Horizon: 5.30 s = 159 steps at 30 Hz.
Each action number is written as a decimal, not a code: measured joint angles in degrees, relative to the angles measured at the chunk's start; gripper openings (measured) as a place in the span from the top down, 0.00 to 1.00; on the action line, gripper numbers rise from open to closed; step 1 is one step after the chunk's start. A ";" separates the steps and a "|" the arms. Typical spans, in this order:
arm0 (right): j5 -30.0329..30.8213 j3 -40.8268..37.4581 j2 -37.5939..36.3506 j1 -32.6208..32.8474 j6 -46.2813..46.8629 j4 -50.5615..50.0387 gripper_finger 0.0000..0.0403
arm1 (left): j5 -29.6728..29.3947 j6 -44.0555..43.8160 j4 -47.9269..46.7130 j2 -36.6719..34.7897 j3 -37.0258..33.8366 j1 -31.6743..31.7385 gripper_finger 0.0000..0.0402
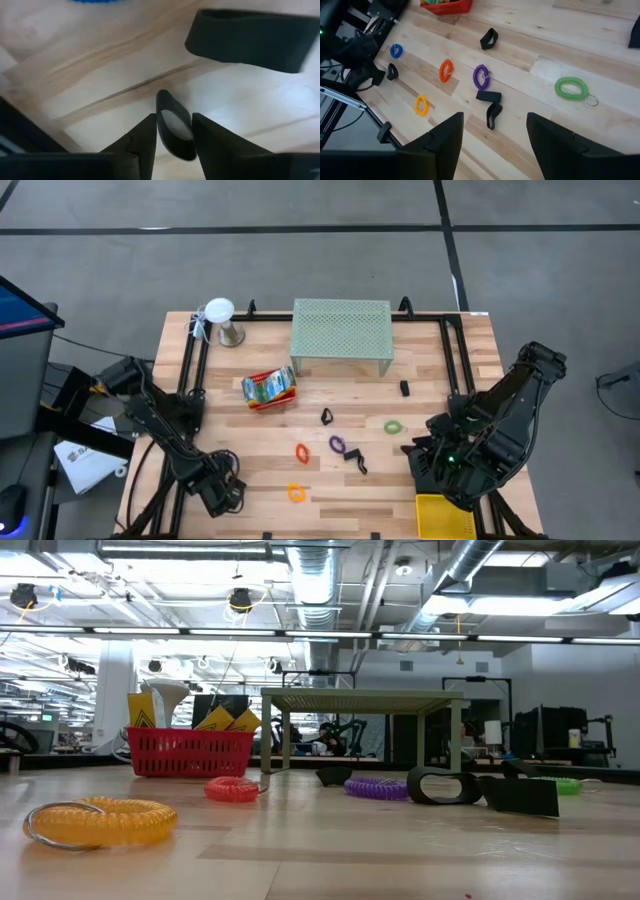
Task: Pick & Place Office Desk Supplies
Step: Put the black rubber band into the black bin
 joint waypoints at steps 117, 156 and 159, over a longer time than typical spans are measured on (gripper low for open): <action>-5.02 -0.02 3.80 -20.63 -51.19 54.42 0.75 | -31.22 56.89 79.48 -1.51 9.16 33.92 0.99; -2.70 -0.02 3.78 -19.96 -52.91 54.73 0.86 | -31.15 56.89 79.24 -1.51 9.16 33.20 0.99; -1.48 -0.02 3.78 -19.56 -54.41 55.44 0.97 | -31.15 56.89 79.21 -1.51 9.16 33.20 0.99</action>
